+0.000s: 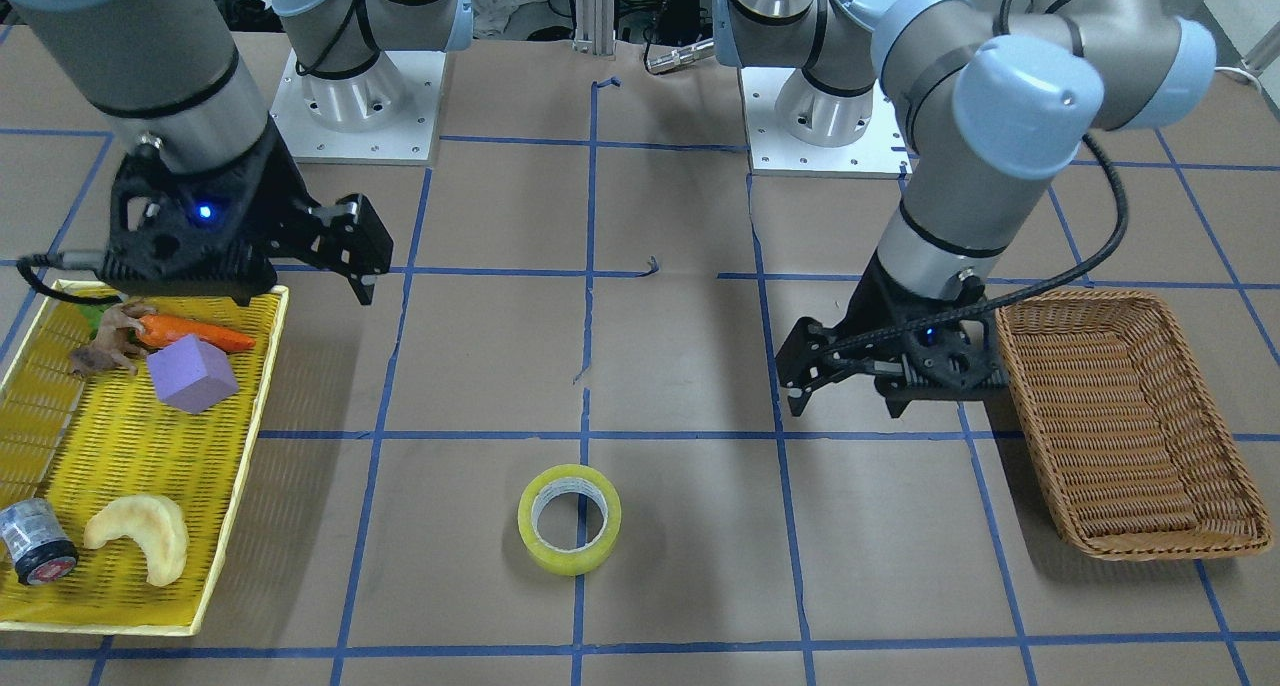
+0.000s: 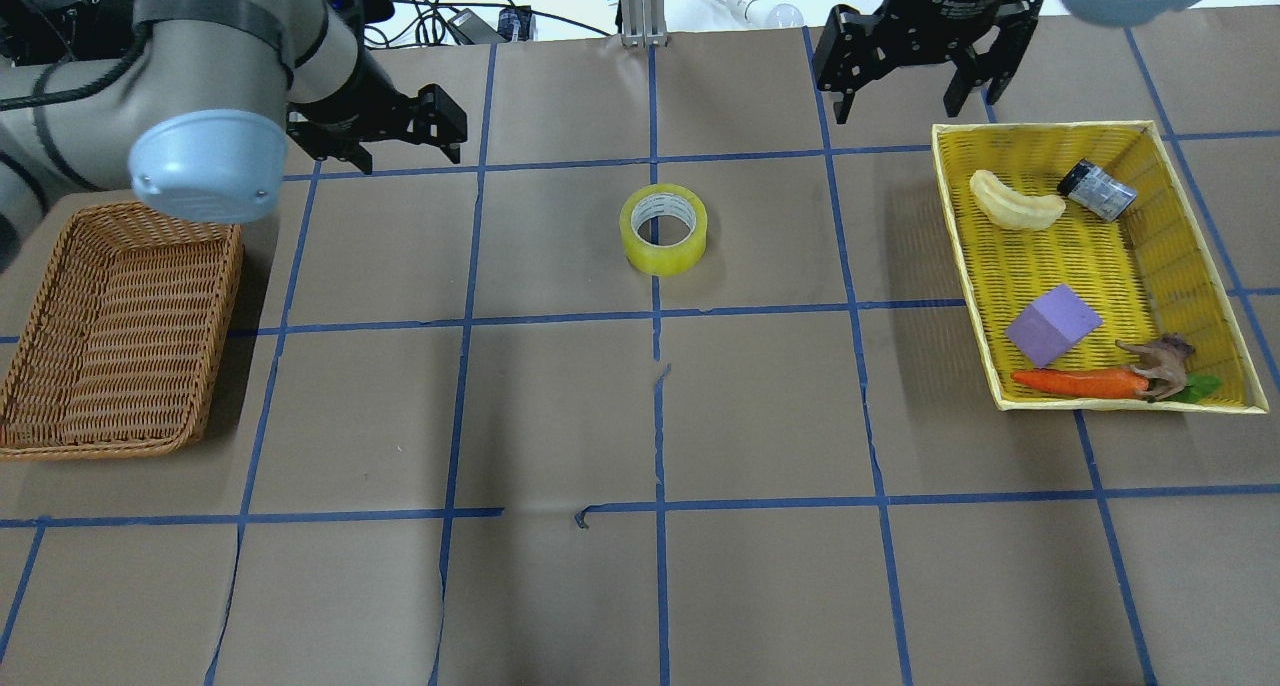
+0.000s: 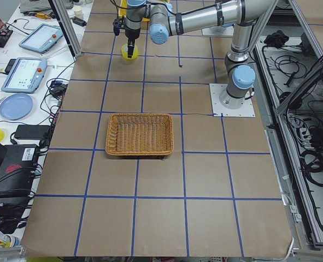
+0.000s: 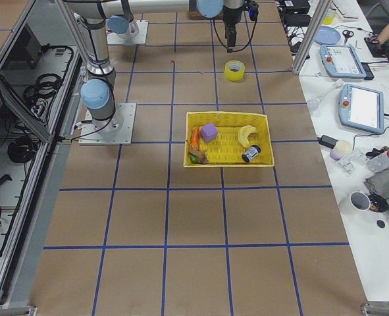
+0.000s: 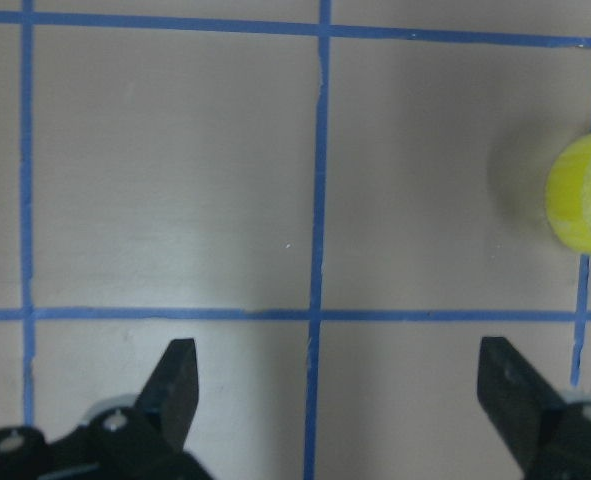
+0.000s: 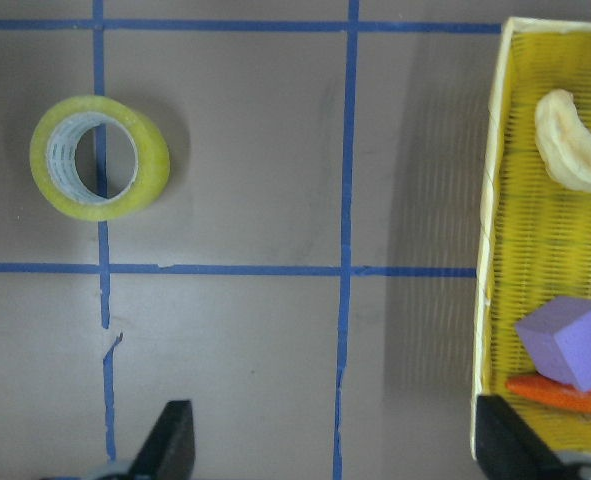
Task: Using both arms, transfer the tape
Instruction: 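Open the right gripper and raise it away while the left arm reaches toward the tape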
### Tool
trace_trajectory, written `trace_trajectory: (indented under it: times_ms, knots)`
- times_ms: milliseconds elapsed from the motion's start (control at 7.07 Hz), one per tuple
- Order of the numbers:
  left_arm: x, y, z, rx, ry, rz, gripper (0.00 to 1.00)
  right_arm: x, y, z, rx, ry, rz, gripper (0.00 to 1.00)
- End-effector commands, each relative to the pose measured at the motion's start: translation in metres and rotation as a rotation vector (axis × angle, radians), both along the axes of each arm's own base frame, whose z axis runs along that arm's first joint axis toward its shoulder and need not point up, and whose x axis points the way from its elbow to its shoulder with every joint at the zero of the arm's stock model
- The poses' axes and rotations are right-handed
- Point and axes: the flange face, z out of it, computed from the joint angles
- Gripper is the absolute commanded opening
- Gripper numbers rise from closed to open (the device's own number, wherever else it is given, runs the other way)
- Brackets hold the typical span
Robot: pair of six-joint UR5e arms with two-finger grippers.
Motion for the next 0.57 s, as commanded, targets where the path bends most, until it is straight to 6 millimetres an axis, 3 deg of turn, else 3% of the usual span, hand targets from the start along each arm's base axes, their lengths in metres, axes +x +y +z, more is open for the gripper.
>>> trace_trajectory:
  times_ms: [0,283,425]
  knots:
    - [-0.06,-0.023,-0.05,-0.066,0.038,0.009,1.0,-0.006,0.028,0.012,0.024,0.001,0.003,1.0]
    - [-0.116,-0.034,-0.1,-0.078,0.095,0.028,1.0,-0.004,0.03,0.013,0.004,-0.008,0.01,1.0]
    - [-0.135,-0.04,-0.123,-0.077,0.13,0.024,1.0,-0.005,0.029,0.012,0.0,-0.002,0.026,1.0]
